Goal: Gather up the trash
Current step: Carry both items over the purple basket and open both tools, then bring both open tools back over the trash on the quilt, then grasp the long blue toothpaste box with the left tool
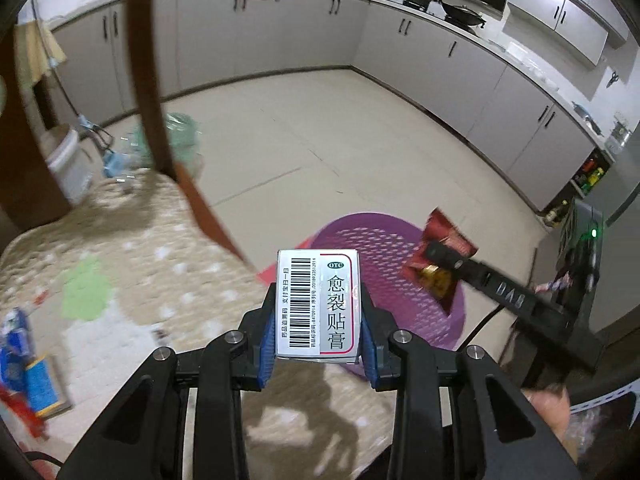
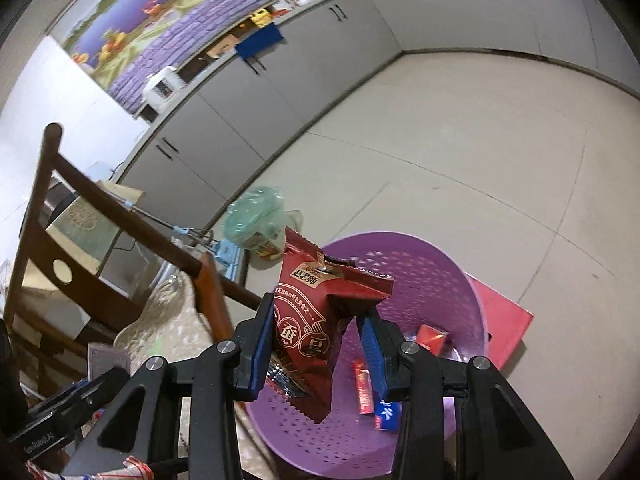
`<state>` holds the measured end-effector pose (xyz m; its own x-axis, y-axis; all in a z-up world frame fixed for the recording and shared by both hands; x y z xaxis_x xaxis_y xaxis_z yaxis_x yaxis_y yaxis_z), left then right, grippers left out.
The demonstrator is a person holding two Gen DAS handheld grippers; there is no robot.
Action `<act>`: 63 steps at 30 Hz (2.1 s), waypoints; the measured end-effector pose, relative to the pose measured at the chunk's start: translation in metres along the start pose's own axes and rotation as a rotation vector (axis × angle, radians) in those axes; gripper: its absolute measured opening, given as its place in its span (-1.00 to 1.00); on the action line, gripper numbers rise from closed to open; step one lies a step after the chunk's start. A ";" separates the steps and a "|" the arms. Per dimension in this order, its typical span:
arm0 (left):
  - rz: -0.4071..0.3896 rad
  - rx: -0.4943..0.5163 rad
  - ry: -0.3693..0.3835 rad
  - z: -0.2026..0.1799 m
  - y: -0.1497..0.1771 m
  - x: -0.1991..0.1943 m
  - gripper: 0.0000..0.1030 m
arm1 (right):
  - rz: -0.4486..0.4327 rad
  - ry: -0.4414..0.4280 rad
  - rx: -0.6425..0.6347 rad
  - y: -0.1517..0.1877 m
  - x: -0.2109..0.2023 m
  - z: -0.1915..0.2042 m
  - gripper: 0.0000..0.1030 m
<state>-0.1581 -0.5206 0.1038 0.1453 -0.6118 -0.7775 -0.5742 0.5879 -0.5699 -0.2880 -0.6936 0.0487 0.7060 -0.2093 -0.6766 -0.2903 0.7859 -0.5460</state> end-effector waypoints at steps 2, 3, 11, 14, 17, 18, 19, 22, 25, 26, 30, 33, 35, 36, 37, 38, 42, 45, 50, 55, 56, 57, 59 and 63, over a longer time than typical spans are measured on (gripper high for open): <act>0.013 -0.009 0.021 -0.007 -0.005 0.013 -0.36 | 0.006 0.009 0.005 -0.001 0.002 -0.005 -0.16; 0.020 -0.012 0.030 -0.008 -0.007 0.019 -0.36 | 0.007 0.015 0.006 -0.002 0.003 -0.007 -0.16; 0.017 -0.041 0.048 -0.006 -0.007 0.031 0.16 | -0.016 0.061 -0.003 -0.005 0.003 -0.011 0.15; 0.020 -0.045 0.036 0.000 0.001 0.021 0.16 | -0.027 0.075 -0.029 -0.004 0.003 -0.006 0.21; 0.010 -0.061 0.014 0.007 0.011 0.009 0.24 | -0.027 0.082 -0.058 -0.002 0.005 0.002 0.26; 0.007 -0.070 0.008 0.010 0.015 0.004 0.26 | -0.029 0.085 -0.072 -0.001 0.006 0.005 0.28; 0.006 -0.079 0.003 0.014 0.018 -0.001 0.26 | -0.031 0.085 -0.083 0.000 0.006 0.008 0.29; 0.003 -0.119 -0.010 0.028 0.032 -0.017 0.27 | -0.046 0.086 -0.119 0.002 0.007 0.021 0.36; -0.009 -0.156 -0.030 0.048 0.045 -0.035 0.29 | -0.052 0.077 -0.145 0.006 0.009 0.033 0.41; -0.012 -0.164 -0.038 0.051 0.048 -0.040 0.29 | -0.050 0.071 -0.157 0.008 0.011 0.039 0.42; -0.029 -0.202 -0.076 0.083 0.069 -0.073 0.31 | -0.045 0.057 -0.207 0.017 0.017 0.063 0.46; -0.040 -0.244 -0.139 0.119 0.091 -0.102 0.31 | -0.044 0.040 -0.252 0.027 0.022 0.083 0.47; -0.054 -0.291 -0.189 0.147 0.107 -0.125 0.32 | -0.050 0.038 -0.292 0.034 0.023 0.099 0.48; -0.063 -0.321 -0.219 0.163 0.114 -0.136 0.36 | -0.052 0.036 -0.305 0.037 0.024 0.104 0.49; -0.072 -0.353 -0.247 0.179 0.122 -0.146 0.37 | -0.053 0.029 -0.319 0.040 0.025 0.110 0.51; -0.079 -0.387 -0.270 0.196 0.129 -0.156 0.40 | -0.053 0.024 -0.326 0.042 0.026 0.114 0.53; -0.096 -0.570 -0.311 0.256 0.151 -0.185 0.40 | -0.047 0.015 -0.358 0.051 0.031 0.128 0.55; -0.109 -0.661 -0.315 0.288 0.149 -0.193 0.41 | -0.039 0.013 -0.375 0.056 0.035 0.136 0.55; -0.062 -0.769 -0.258 0.320 0.129 -0.170 0.41 | -0.037 0.008 -0.396 0.062 0.036 0.145 0.55; 0.029 -0.830 -0.288 0.338 0.104 -0.131 0.42 | -0.045 0.008 -0.414 0.063 0.035 0.149 0.56; 0.038 -0.820 -0.300 0.338 0.101 -0.127 0.50 | -0.044 0.005 -0.414 0.062 0.035 0.149 0.56; 0.046 -0.808 -0.315 0.337 0.097 -0.121 0.58 | -0.045 0.005 -0.415 0.062 0.035 0.149 0.56; 0.057 -0.787 -0.345 0.336 0.088 -0.114 0.59 | -0.046 0.005 -0.416 0.062 0.035 0.148 0.57; 0.077 -0.674 -0.332 0.320 0.079 -0.105 -0.02 | -0.041 0.008 -0.421 0.063 0.036 0.149 0.57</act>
<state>0.0386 -0.2405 0.0554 0.2587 -0.3277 -0.9087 -0.9456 0.1060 -0.3074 -0.1843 -0.5653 0.0637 0.7183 -0.2414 -0.6526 -0.5016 0.4703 -0.7261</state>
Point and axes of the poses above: each gripper's, at about its wrist camera, not at the fingertips, and x roughly the way its jaws point, z to its left, y to its underside, the point moved 1 cm from there along x, roughly the way its jaws point, and after that the axes turned 4 degrees about y, right-handed, at the moved point
